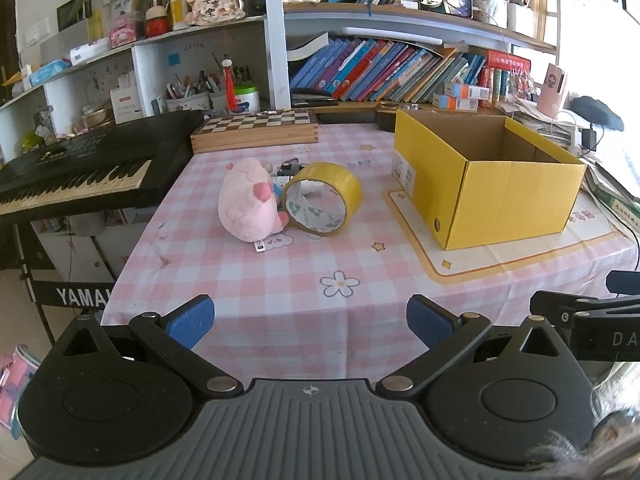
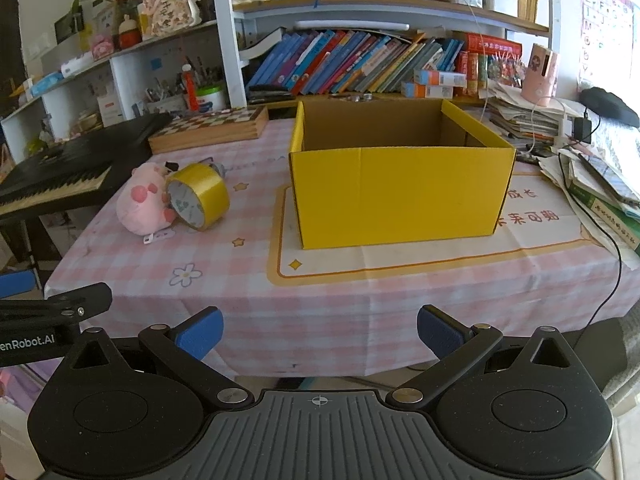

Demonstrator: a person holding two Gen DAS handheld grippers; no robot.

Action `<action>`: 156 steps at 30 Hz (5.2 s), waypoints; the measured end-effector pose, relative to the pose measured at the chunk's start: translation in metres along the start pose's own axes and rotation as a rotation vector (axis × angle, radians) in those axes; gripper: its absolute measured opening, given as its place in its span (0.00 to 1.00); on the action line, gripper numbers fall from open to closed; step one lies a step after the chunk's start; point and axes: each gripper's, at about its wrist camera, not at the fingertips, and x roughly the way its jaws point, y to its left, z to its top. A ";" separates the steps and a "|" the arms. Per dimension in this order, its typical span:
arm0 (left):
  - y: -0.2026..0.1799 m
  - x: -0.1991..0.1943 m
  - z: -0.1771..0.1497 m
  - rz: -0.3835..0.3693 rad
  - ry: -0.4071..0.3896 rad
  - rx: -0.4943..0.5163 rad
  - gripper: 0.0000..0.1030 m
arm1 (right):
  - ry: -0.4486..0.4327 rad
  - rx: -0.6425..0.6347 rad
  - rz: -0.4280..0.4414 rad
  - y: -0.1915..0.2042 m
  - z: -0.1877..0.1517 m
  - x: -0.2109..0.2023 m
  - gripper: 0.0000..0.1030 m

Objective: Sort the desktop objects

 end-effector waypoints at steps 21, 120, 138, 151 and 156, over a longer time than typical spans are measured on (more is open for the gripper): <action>-0.004 0.000 -0.002 0.005 0.012 0.008 1.00 | 0.005 0.000 0.003 0.000 -0.002 0.000 1.00; 0.092 0.160 0.105 0.065 0.071 -0.241 0.98 | 0.020 -0.458 0.350 0.100 0.107 0.164 0.79; 0.101 0.238 0.105 -0.027 0.240 -0.296 0.67 | 0.106 -0.536 0.385 0.122 0.118 0.213 0.58; 0.125 0.200 0.102 -0.058 0.141 -0.451 0.57 | 0.120 -0.414 0.397 0.108 0.145 0.195 0.32; 0.136 0.172 0.110 -0.068 0.074 -0.476 0.57 | 0.066 -0.354 0.379 0.104 0.155 0.175 0.31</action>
